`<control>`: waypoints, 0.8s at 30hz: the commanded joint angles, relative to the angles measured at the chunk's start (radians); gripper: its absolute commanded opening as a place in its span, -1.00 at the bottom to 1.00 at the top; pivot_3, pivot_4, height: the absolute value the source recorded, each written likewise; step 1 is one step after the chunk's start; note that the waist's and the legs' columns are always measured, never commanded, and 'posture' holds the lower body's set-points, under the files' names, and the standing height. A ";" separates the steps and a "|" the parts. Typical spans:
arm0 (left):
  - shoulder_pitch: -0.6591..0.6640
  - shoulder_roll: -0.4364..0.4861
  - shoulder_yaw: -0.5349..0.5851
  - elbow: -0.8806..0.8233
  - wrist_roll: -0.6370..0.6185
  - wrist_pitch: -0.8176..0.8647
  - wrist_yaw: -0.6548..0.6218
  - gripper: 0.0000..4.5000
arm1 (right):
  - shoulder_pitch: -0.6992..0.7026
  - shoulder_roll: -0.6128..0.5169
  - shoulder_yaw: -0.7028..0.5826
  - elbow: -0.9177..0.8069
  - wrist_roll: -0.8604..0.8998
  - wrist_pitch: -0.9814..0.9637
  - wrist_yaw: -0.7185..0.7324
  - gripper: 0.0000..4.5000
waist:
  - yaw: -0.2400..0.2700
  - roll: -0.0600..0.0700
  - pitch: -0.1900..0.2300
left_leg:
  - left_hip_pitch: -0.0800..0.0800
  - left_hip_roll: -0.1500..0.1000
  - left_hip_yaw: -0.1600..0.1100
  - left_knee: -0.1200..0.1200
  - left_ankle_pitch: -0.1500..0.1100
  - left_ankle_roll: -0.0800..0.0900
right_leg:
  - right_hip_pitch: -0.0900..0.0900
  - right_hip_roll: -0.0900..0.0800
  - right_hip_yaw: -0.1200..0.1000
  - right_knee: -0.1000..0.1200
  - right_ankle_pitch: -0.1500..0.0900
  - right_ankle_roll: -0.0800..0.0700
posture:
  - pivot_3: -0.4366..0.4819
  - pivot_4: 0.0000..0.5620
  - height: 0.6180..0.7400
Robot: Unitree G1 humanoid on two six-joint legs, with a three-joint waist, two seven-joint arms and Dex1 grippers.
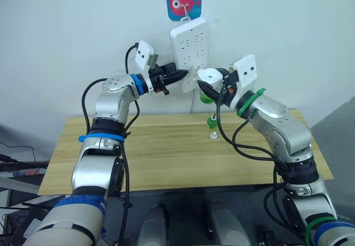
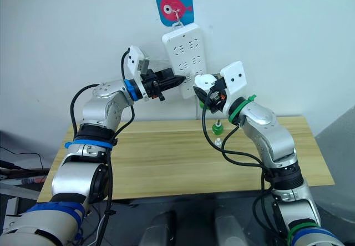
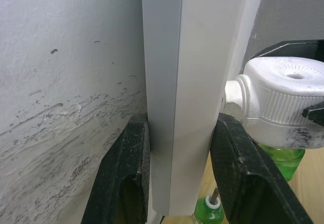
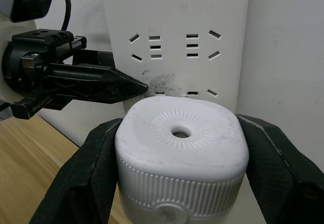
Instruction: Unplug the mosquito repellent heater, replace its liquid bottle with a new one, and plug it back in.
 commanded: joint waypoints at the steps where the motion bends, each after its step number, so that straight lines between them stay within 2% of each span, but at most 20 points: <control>1: -0.016 0.017 0.035 -0.034 -0.009 0.005 0.041 -0.41 | -0.031 0.015 -0.050 -0.014 -0.011 -0.037 -0.006 0.38 | 0.000 0.000 0.000 | 0.000 0.000 0.000 0.000 0.000 0.000 | 0.000 0.000 0.000 0.000 0.000 0.000 | -0.29 -0.38 1.00; 16: -0.027 0.016 0.051 -0.047 -0.037 0.061 0.050 -0.41 | -0.014 0.048 -0.066 -0.003 -0.022 -0.063 0.013 0.38 | -0.001 0.000 0.000 | 0.000 0.000 0.000 0.000 0.000 0.000 | 0.000 0.000 0.000 0.000 0.000 -0.001 | -0.29 -0.37 1.00; 24: -0.024 0.011 0.056 -0.069 -0.049 0.092 0.048 -0.41 | -0.045 0.099 -0.057 0.104 -0.058 -0.101 0.017 0.38 | -0.001 0.000 0.000 | 0.000 0.000 0.000 0.000 0.000 0.000 | 0.000 0.000 0.000 0.000 0.001 -0.002 | -0.29 -0.37 1.00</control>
